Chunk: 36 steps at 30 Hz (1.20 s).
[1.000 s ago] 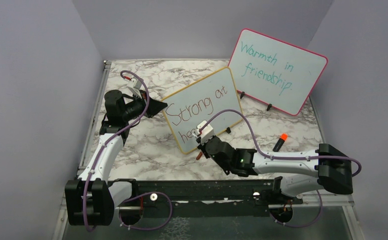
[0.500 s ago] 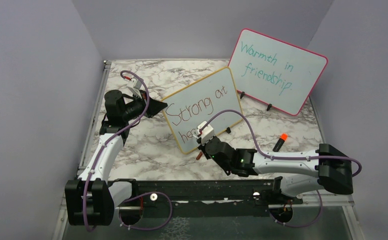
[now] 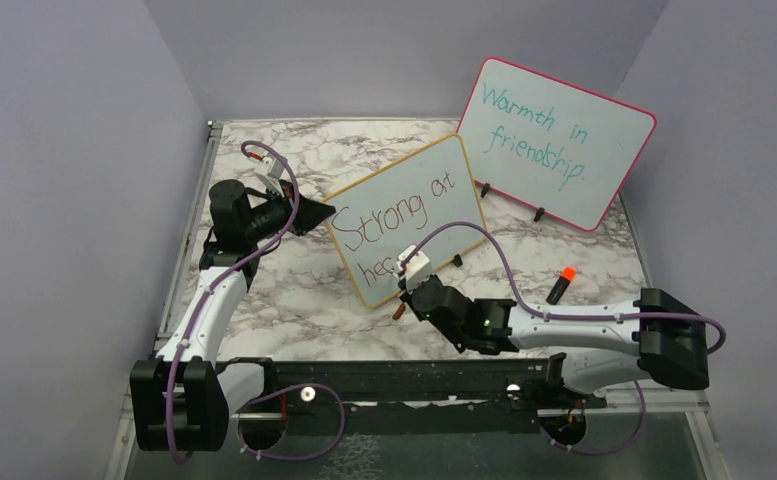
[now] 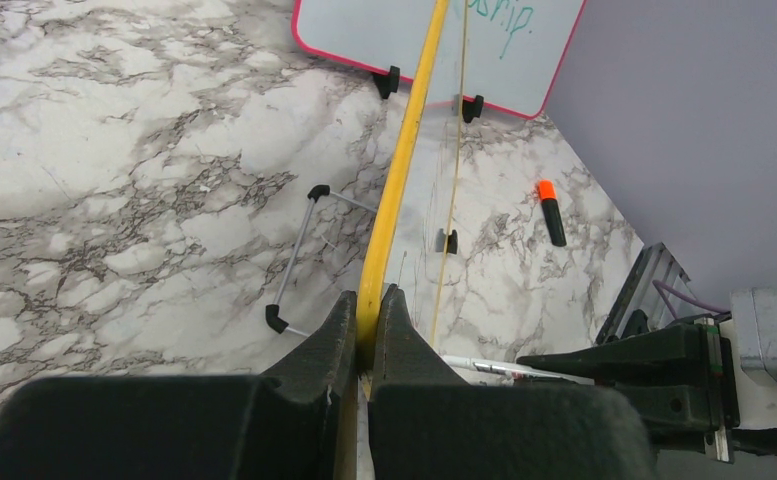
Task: Write a sentence on the whiteboard
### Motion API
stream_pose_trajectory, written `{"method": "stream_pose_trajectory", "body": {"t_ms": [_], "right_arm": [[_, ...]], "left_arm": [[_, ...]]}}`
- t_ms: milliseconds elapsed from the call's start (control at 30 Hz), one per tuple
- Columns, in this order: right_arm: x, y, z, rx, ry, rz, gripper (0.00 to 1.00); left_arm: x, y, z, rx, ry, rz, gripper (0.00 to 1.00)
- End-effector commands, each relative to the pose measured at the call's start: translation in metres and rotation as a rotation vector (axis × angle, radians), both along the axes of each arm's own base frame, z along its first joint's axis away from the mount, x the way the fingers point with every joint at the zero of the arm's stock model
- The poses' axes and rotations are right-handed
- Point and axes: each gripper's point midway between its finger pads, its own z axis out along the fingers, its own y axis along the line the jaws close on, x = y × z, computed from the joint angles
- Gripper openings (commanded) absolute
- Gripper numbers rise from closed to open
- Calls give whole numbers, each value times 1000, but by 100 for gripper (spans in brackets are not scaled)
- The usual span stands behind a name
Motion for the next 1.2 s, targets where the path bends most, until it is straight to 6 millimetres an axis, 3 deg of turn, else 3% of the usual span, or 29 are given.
{"method": "stream_pose_trajectory", "body": {"t_ms": [0, 600, 933, 1167], "right_arm": [[8, -14, 0, -10, -31, -65, 1], [23, 3, 34, 82, -126, -68, 1], [25, 4, 37, 89, -131, -64, 1], [20, 2, 26, 61, -93, -47, 1]], "left_arm": [[11, 14, -21, 77, 30, 78, 0], [11, 13, -22, 75, 34, 73, 0], [11, 13, -22, 75, 35, 73, 0], [12, 14, -22, 77, 34, 75, 0]]}}
